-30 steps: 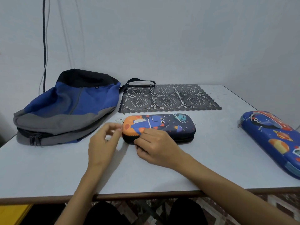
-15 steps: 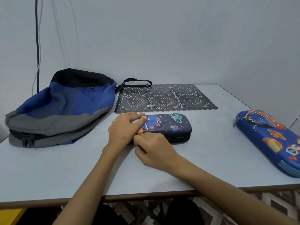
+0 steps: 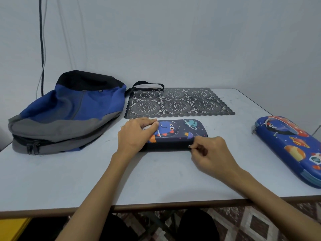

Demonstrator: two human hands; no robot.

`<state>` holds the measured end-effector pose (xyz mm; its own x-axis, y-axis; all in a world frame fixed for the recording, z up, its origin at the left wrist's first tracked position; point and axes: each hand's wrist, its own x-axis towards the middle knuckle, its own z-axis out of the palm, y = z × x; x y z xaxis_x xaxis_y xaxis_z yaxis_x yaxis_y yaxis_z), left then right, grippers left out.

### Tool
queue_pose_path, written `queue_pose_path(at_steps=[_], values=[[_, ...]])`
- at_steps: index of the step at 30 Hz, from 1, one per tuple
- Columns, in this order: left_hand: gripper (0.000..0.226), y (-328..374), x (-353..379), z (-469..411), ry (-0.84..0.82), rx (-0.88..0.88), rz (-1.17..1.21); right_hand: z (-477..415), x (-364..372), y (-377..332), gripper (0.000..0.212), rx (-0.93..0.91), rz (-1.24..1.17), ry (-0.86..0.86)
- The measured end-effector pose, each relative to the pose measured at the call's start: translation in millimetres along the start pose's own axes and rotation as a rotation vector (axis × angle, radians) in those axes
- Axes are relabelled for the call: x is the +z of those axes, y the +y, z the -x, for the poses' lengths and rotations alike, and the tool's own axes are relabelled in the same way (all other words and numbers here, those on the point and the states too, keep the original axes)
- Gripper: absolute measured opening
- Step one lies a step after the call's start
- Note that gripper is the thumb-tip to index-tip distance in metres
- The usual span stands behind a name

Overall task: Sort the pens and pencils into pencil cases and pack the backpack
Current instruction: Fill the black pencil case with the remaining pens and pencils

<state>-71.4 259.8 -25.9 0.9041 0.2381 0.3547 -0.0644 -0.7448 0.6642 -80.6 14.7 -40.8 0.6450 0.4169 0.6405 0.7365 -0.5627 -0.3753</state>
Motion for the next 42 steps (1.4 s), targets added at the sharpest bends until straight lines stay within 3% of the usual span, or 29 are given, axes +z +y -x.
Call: queue_pose_path(at_steps=[17, 25, 38, 42], values=[[0.04, -6.2, 4.3, -2.6, 0.033, 0.082, 0.041, 3.9, -24.0, 22.5, 0.026, 0.251, -0.038, 0.045], [0.043, -7.3, 5.1, -3.5, 0.037, 0.102, 0.032, -32.5, -20.0, 56.7, 0.016, 0.404, 0.017, 0.036], [0.04, -4.4, 5.5, -3.0, 0.053, 0.086, 0.018, -96.9, 6.5, 79.2, 0.007, 0.568, -0.339, -0.157], [0.042, 0.5, 3.1, -0.9, 0.046, 0.053, -0.019, -93.2, 7.4, 71.2, 0.02, 0.653, -0.57, -0.149]])
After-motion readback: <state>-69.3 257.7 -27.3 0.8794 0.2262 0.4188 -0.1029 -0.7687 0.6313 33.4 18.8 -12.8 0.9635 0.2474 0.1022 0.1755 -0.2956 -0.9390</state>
